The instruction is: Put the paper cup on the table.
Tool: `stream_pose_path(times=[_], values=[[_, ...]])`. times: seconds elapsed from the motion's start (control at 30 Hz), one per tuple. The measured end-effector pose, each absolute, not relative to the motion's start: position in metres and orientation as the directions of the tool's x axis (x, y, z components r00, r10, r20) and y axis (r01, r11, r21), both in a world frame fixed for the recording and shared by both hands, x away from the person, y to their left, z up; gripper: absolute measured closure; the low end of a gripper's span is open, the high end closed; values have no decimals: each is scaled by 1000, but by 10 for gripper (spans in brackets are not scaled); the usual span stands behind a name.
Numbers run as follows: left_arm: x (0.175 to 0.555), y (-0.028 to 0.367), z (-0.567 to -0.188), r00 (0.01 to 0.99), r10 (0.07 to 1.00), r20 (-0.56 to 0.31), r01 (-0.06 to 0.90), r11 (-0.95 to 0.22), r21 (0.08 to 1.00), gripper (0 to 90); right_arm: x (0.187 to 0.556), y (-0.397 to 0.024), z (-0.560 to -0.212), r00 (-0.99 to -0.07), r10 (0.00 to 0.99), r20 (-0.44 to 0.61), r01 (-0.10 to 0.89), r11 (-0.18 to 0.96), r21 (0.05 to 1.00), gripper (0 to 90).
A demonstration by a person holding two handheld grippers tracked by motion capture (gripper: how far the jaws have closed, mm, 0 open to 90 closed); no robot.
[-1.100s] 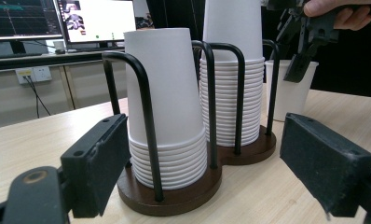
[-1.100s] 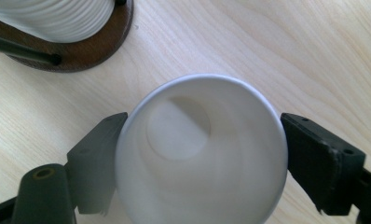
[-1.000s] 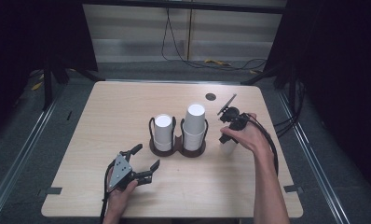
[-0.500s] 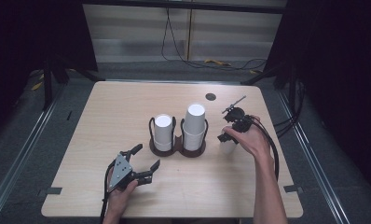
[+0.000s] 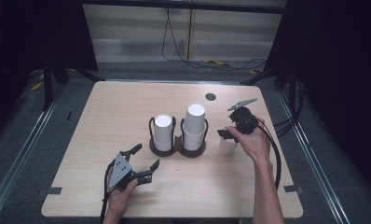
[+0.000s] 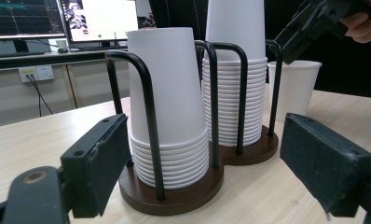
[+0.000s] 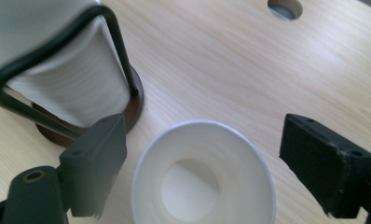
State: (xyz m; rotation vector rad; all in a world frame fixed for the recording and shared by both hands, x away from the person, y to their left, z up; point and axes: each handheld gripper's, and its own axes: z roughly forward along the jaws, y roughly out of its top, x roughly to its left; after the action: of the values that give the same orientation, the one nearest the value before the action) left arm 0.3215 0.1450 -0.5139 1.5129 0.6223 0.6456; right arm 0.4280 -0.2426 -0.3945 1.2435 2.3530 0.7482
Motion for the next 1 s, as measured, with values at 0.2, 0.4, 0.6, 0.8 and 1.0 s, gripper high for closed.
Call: stream_pose_path(times=[0.2, 0.4, 0.6, 0.8, 1.0], values=[[321, 145, -514, 692, 722, 25, 2, -37, 999, 158, 420, -250, -396, -511, 859, -14, 622, 381, 684, 157], [321, 145, -514, 685, 728, 26, 0, -35, 999, 158, 410, -249, -390, -490, 872, -12, 560, 325, 762, 152], [321, 146, -514, 685, 727, 33, -1, -45, 999, 158, 398, -249, -393, -472, 882, 0, 515, 276, 811, 162], [322, 146, -514, 685, 728, 35, 0, -48, 999, 158, 378, -249, -394, -448, 894, -6, 458, 236, 857, 138], [322, 147, -514, 681, 732, 11, 8, -22, 1000, 158, 359, -245, -392, -451, 892, -5, 393, 204, 897, 137]])
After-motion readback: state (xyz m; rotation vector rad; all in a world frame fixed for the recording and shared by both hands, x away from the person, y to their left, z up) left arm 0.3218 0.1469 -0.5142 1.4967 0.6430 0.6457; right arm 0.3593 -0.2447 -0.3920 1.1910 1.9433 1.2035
